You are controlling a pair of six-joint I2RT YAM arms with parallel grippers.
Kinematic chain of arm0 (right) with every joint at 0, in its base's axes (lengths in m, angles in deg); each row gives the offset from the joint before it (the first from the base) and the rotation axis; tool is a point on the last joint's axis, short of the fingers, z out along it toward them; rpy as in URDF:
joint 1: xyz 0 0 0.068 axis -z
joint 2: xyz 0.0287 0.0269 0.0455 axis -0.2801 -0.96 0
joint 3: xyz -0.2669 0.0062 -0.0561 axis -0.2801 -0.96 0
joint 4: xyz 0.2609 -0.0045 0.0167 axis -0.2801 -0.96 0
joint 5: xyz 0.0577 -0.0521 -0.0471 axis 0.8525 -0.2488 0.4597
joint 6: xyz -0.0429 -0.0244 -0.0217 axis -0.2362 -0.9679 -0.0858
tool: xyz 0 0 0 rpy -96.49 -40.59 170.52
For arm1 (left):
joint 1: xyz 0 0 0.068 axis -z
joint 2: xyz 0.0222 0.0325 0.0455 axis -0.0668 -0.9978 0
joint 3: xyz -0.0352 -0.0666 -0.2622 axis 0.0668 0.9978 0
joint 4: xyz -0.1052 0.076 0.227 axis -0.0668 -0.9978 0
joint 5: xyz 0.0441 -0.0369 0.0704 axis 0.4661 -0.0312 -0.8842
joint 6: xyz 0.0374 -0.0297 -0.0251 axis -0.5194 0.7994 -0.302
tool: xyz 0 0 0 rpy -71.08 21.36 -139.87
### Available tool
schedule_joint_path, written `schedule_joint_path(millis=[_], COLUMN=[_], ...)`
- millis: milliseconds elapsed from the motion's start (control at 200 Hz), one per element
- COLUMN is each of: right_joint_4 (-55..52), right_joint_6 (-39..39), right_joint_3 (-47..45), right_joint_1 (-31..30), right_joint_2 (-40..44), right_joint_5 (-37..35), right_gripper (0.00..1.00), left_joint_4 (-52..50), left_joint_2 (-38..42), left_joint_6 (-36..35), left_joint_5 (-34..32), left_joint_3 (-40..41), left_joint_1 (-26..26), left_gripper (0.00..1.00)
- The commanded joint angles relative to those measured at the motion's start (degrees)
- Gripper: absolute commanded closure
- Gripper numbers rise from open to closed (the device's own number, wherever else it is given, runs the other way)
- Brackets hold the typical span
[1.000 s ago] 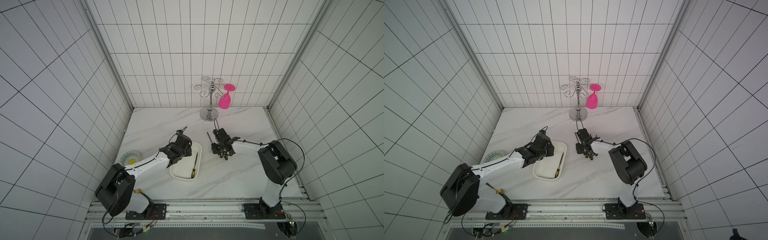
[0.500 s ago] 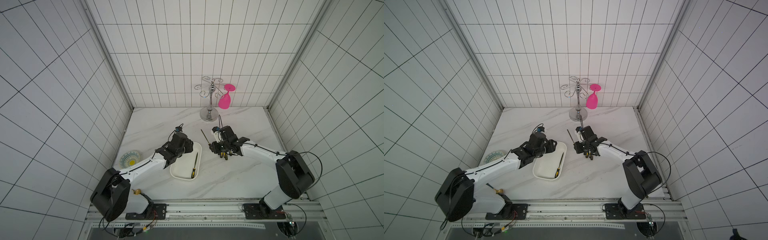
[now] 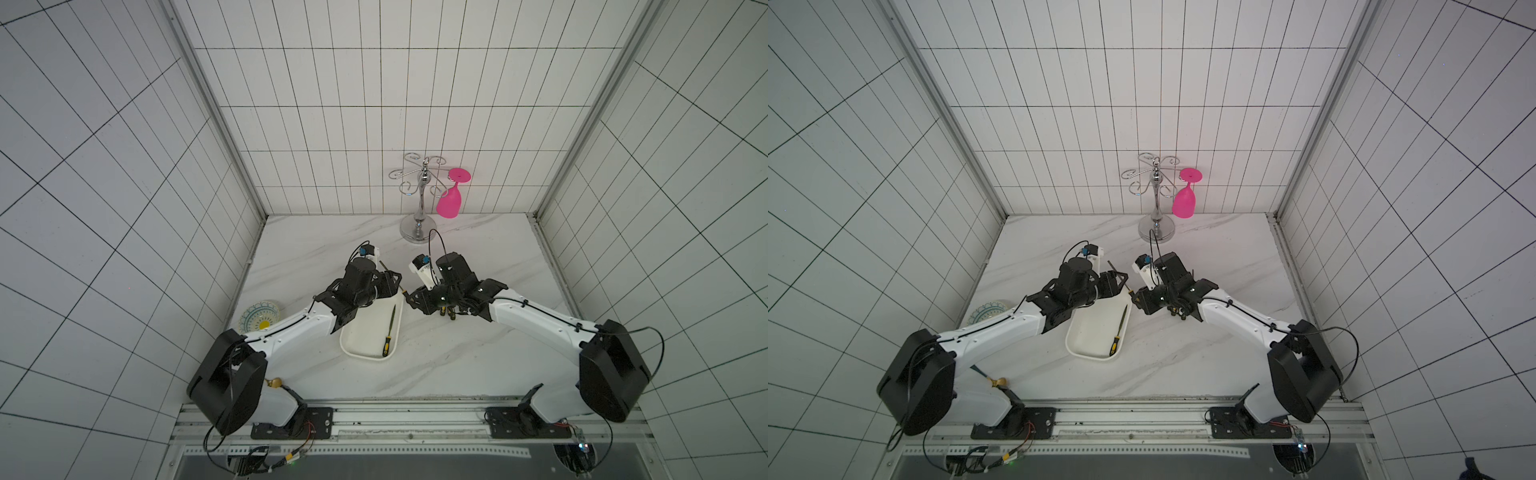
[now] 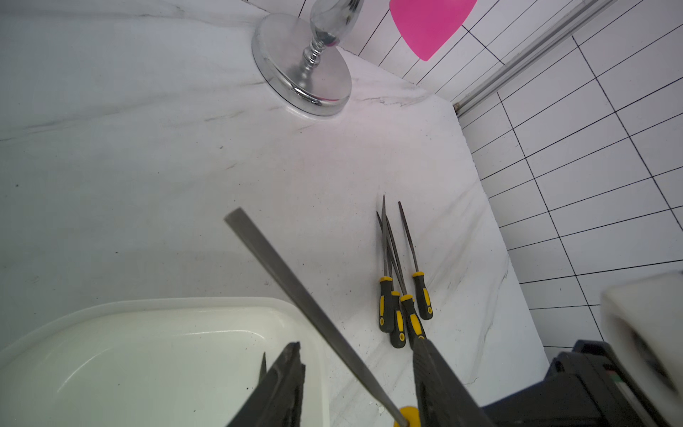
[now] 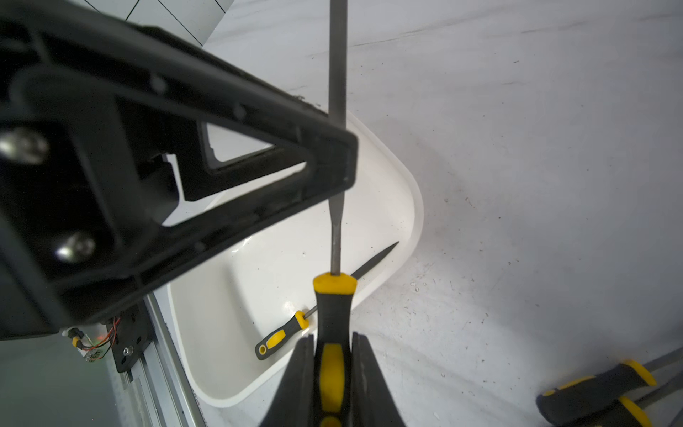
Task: Put the file tool into the storage box
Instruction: Pick up the file tool from the center of the board, then place the file tool in the storage box.
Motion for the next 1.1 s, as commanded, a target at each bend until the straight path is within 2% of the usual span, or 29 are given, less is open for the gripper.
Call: schedule_joint_path(millis=[0, 100, 190, 350, 370, 465, 545, 630, 720, 800, 955, 1095], right_joint_4=[-1.0, -1.1, -1.0, -0.2, -0.2, -0.6, -0.6, 0.8, 1.9, 2.0, 1.4, 0.7], right_joint_6=[-1.9, -1.9, -1.7, -1.5, -1.3, 0.5, 1.8, 2.3, 2.4, 2.8, 5.7, 8.4], right_joint_3=[0.4, 0.3, 0.2, -0.3, -0.3, 0.1, -0.2, -1.6, -2.8, -3.2, -3.7, -4.3], right_joint_1=[-1.2, -1.3, -1.3, -1.3, -1.3, -1.3, -1.2, -1.2, -1.0, -0.6, 1.5, 4.3], right_joint_2=[1.2, 1.6, 2.3, 3.4, 3.5, 3.6, 4.1, 5.4, 6.3, 6.2, 5.0, 3.9], right_joint_5=[0.2, -0.5, -1.4, -3.0, -3.2, -7.5, -12.5, -16.8, -21.0, -23.2, -24.1, -23.7], right_gripper=[1.00, 1.00, 1.00, 1.00, 0.96, 0.68, 0.59, 0.58, 0.58, 0.58, 0.58, 0.59], left_joint_4=[3.1, 3.9, 4.1, 3.0, 2.7, 0.5, -2.8, -7.5, -14.9, -19.5, -23.6, -24.8], left_joint_2=[-2.1, -3.3, -3.8, -3.2, -2.8, -0.1, 3.2, 6.8, 9.5, 10.3, 9.2, 3.9], left_joint_6=[0.6, 1.2, 1.5, 1.5, 1.5, 0.4, -1.8, -4.7, -6.2, -8.2, -8.6, -7.7], left_joint_5=[1.8, 3.0, 3.4, 3.9, 3.9, 2.6, 0.6, -2.7, -8.8, -10.8, -15.3, -16.6], left_joint_3=[-2.4, -2.9, -3.0, -2.9, -2.9, -2.8, -2.8, -2.8, -2.5, -1.2, 2.7, 3.1], left_joint_1=[-0.1, -0.1, -0.1, -0.2, -0.2, -0.2, -0.2, -0.2, -0.2, -0.1, 2.6, 5.7], left_gripper=[0.57, 0.68, 1.00, 1.00, 1.00, 1.00, 1.00, 1.00, 1.00, 1.00, 1.00, 1.00])
